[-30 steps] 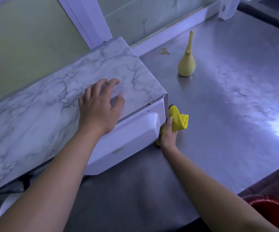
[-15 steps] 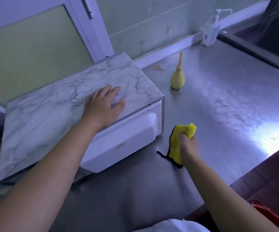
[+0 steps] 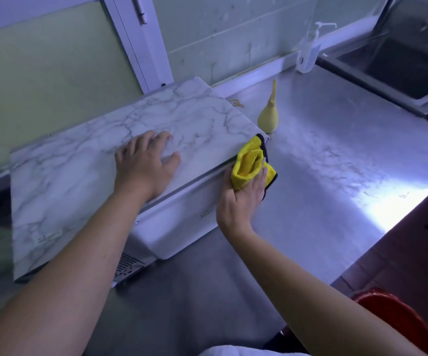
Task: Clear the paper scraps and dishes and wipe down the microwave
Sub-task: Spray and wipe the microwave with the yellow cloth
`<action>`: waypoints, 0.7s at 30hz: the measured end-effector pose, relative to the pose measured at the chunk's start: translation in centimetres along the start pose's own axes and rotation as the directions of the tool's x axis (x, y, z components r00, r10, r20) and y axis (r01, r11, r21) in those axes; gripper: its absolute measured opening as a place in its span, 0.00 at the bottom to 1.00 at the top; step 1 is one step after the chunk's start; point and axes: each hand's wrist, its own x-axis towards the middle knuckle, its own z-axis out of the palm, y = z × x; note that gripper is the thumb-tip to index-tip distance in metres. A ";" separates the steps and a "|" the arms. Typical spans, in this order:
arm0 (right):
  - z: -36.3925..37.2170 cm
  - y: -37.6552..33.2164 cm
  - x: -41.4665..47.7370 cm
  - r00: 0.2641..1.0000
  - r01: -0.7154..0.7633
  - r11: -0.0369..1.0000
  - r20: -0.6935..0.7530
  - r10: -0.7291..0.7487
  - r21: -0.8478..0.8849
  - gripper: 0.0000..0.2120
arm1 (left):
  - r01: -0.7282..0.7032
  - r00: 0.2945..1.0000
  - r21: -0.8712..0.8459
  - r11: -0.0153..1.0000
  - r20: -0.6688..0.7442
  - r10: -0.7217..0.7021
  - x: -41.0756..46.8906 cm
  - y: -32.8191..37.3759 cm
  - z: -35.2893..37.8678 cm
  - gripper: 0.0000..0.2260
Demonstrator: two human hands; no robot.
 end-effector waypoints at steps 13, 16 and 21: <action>-3.0 3.5 -6.6 0.828 0.456 0.888 0.395 -0.398 -0.063 0.27 | -0.008 0.999 -0.014 1.000 0.042 0.009 0.2 0.1 -0.3 0.22; -6.4 4.1 -8.3 0.943 0.146 0.972 0.271 -0.193 0.184 0.10 | -0.005 0.999 -0.033 0.999 0.052 0.007 0.1 0.0 -0.3 0.22; -10.2 6.0 -8.7 0.795 -0.558 0.703 0.043 0.605 0.441 0.16 | -0.016 0.999 -0.052 0.999 0.039 0.018 0.1 -0.2 -0.1 0.23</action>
